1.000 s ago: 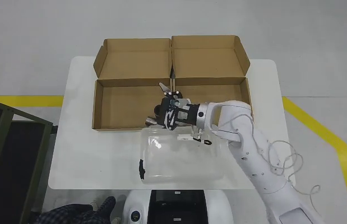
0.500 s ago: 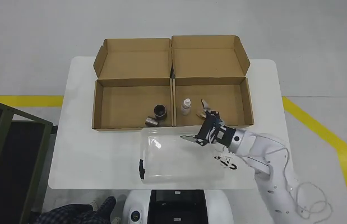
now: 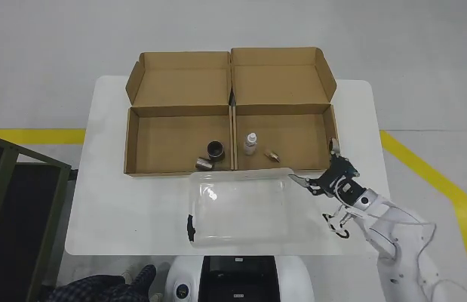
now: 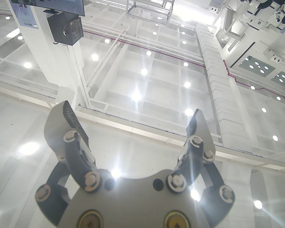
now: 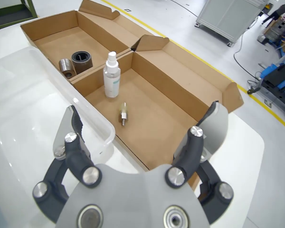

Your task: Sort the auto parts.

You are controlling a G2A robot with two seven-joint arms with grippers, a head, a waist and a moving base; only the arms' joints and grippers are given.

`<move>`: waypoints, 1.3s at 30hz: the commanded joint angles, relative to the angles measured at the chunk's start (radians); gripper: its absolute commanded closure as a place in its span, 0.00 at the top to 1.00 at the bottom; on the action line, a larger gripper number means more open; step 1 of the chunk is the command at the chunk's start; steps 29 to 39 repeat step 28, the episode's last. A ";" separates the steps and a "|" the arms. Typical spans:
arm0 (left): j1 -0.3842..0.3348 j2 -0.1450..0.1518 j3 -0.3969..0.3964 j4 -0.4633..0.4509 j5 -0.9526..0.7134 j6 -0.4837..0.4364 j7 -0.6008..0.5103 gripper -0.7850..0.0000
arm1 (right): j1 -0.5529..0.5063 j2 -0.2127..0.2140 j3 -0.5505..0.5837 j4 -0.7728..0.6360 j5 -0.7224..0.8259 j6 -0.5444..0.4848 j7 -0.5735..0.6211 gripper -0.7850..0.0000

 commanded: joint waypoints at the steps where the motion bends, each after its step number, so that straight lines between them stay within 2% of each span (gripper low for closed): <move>1: 0.000 0.000 0.000 0.000 0.000 0.000 0.000 1.00 | -0.023 0.003 0.031 -0.002 -0.004 0.006 -0.031 1.00; 7: 0.000 0.000 0.000 0.000 0.000 0.000 0.000 1.00 | -0.096 0.013 0.109 -0.006 -0.036 0.039 -0.128 1.00; 15: 0.000 0.000 0.000 0.000 0.000 0.000 0.000 1.00 | -0.138 0.020 0.152 0.003 -0.035 0.050 -0.231 1.00; 39: 0.000 0.000 0.000 0.000 0.000 0.000 0.000 1.00 | -0.138 0.020 0.152 0.003 -0.035 0.050 -0.231 1.00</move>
